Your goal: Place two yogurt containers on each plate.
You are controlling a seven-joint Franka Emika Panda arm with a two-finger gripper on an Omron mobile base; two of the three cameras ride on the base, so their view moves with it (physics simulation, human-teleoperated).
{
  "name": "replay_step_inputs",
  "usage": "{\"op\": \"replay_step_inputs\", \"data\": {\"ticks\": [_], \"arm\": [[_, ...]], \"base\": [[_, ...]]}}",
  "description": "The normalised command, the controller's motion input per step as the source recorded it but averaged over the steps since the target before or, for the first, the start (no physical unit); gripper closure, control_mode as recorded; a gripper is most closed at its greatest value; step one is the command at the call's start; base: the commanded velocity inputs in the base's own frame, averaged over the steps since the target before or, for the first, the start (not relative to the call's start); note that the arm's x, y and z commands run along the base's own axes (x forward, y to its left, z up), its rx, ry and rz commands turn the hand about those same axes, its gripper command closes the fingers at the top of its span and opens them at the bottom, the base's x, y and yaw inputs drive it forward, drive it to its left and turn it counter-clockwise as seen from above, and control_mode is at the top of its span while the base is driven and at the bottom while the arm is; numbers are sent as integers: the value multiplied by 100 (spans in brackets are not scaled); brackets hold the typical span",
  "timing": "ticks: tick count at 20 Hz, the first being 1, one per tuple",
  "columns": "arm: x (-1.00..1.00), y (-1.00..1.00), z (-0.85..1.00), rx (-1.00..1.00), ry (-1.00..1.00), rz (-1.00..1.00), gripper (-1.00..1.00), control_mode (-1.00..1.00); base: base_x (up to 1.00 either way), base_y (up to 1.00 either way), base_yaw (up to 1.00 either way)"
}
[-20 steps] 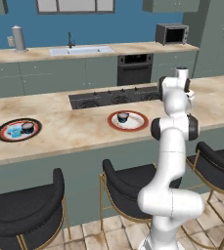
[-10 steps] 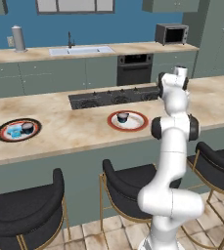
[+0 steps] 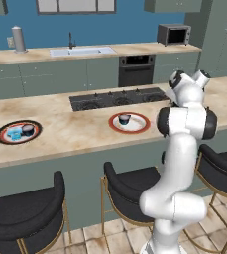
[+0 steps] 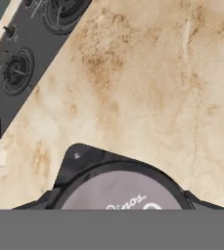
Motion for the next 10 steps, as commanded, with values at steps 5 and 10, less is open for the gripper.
{"op": "replay_step_inputs", "data": {"ticks": [5, 10], "arm": [[-72, 70, 38, -3, -20, 0, 100, -100], [-4, 45, 80, -11, 11, 0, 100, -100]], "base": [[0, 0, 0], [0, 0, 0]]}}
